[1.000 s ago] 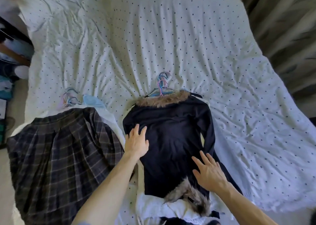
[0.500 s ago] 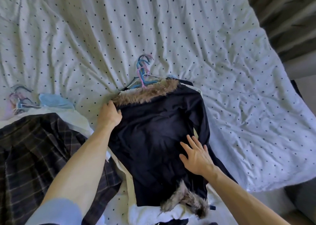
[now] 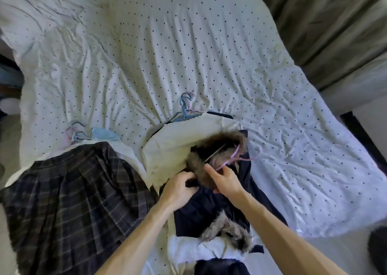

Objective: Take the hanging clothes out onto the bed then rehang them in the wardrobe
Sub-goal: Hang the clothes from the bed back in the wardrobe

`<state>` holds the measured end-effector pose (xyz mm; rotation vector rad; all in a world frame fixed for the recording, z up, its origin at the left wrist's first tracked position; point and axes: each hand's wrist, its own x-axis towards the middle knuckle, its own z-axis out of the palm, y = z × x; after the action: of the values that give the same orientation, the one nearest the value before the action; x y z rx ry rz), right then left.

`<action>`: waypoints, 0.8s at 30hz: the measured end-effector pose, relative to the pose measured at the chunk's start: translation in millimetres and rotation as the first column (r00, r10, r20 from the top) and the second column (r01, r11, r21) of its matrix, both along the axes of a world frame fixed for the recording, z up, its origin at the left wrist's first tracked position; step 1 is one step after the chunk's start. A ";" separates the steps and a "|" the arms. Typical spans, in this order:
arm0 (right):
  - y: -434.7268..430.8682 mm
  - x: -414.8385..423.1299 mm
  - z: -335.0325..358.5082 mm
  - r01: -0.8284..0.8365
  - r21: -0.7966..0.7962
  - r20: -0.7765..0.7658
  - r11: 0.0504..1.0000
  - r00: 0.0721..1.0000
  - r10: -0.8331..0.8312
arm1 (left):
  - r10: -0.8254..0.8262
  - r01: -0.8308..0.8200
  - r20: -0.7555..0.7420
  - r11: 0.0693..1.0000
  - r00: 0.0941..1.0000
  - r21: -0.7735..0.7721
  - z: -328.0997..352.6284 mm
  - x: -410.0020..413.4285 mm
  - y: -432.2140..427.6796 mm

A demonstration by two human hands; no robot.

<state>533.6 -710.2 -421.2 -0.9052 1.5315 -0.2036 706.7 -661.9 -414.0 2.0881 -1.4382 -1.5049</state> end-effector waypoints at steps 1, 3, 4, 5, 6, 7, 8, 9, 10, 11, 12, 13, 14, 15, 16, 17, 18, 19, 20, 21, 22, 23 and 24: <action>7.0 -4.7 6.1 0.021 -0.046 -0.031 0.999 0.999 -0.023 | -0.030 0.029 -0.018 0.999 0.999 -0.022 6.9 -16.4 11.0; 24.2 -27.7 18.8 0.015 -0.127 -0.120 0.992 0.992 -0.030 | -0.110 0.109 -0.023 0.993 0.994 -0.050 26.6 -45.1 27.2; 33.3 -44.7 26.0 -0.001 -0.152 -0.150 0.988 0.988 -0.022 | -0.166 0.165 -0.034 0.985 0.985 -0.044 36.5 -57.9 31.7; 42.3 -63.6 37.0 -0.021 -0.175 -0.168 0.984 0.986 -0.008 | -0.224 0.222 -0.048 0.974 0.973 -0.035 45.9 -69.7 34.1; 51.3 -83.5 50.7 -0.041 -0.206 -0.185 0.978 0.983 0.002 | -0.279 0.278 -0.046 0.960 0.959 -0.036 55.7 -81.0 33.6; 61.0 -105.4 63.4 -0.065 -0.236 -0.213 0.970 0.977 0.014 | -0.330 0.328 -0.023 0.943 0.944 -0.056 65.9 -93.0 30.9; 71.4 -128.9 76.6 -0.098 -0.266 -0.256 0.959 0.966 0.027 | -0.367 0.367 0.015 0.926 0.930 -0.095 79.5 -107.0 26.6; 83.2 -153.1 91.4 -0.134 -0.286 -0.303 0.949 0.952 0.043 | -0.390 0.393 0.053 0.908 0.919 -0.146 92.4 -122.1 20.6; 96.3 -178.1 107.6 -0.162 -0.304 -0.335 0.939 0.941 0.054 | -0.408 0.417 0.088 0.884 0.909 -0.211 109.5 -140.7 14.2; 110.9 -203.0 124.8 -0.175 -0.322 -0.349 0.930 0.935 0.055 | -0.435 0.449 0.114 0.849 0.893 -0.280 128.0 -162.9 7.9; 127.6 -227.7 142.3 -0.176 -0.337 -0.361 0.925 0.932 0.046 | -0.474 0.493 0.142 0.800 0.869 -0.342 148.1 -188.3 3.3; 146.7 -252.5 162.6 -0.169 -0.362 -0.377 0.917 0.926 0.022 | -0.528 0.551 0.178 0.733 0.830 -0.399 168.2 -217.9 0.8; 167.2 -276.2 179.6 -0.164 -0.392 -0.394 0.905 0.919 -0.004 | -0.591 0.617 0.218 0.645 0.777 -0.451 187.3 -250.4 1.1; 189.6 -297.6 196.9 -0.154 -0.422 -0.409 0.893 0.912 -0.035 | -0.654 0.676 0.257 0.537 0.711 -0.505 205.9 -285.5 5.4; 212.8 -317.8 213.1 -0.131 -0.443 -0.418 0.887 0.905 -0.075 | -0.713 0.723 0.296 0.416 0.636 -0.552 223.4 -322.0 14.1; 237.6 -337.9 225.7 -0.107 -0.460 -0.427 0.881 0.897 -0.114 | -0.765 0.753 0.322 0.305 0.558 -0.583 237.7 -358.3 27.5; 263.3 -355.7 237.0 -0.082 -0.487 -0.438 0.869 0.884 -0.161 | -0.816 0.772 0.324 0.216 0.478 -0.597 251.7 -393.3 46.3; 289.4 -372.1 247.9 -0.051 -0.511 -0.445 0.858 0.870 -0.214 | -0.864 0.782 0.298 0.159 0.406 -0.603 262.9 -425.9 68.3; 315.6 -386.5 258.5 0.002 -0.531 -0.437 0.847 0.856 -0.276 | -0.903 0.786 0.264 0.118 0.339 -0.607 272.0 -455.3 91.9; 343.1 -399.5 267.2 0.069 -0.547 -0.417 0.834 0.842 -0.343 | -0.930 0.785 0.237 0.080 0.280 -0.614 279.7 -481.8 116.8; 371.5 -410.1 274.8 0.146 -0.561 -0.390 0.815 0.822 -0.416 | -0.948 0.773 0.220 0.041 0.231 -0.633 284.6 -505.7 140.5; 399.9 -419.7 280.5 0.224 -0.576 -0.360 0.786 0.794 -0.489 | -0.957 0.754 0.222 -0.007 0.184 -0.657 290.5 -526.4 164.2; 427.7 -427.7 285.2 0.301 -0.589 -0.331 0.750 0.756 -0.564 | -0.964 0.733 0.232 -0.062 0.133 -0.678 293.7 -545.4 186.4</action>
<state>105.8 -282.5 -135.9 -1.0230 2.2393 -0.8177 161.3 -475.5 -120.3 0.1255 -2.8184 -1.0353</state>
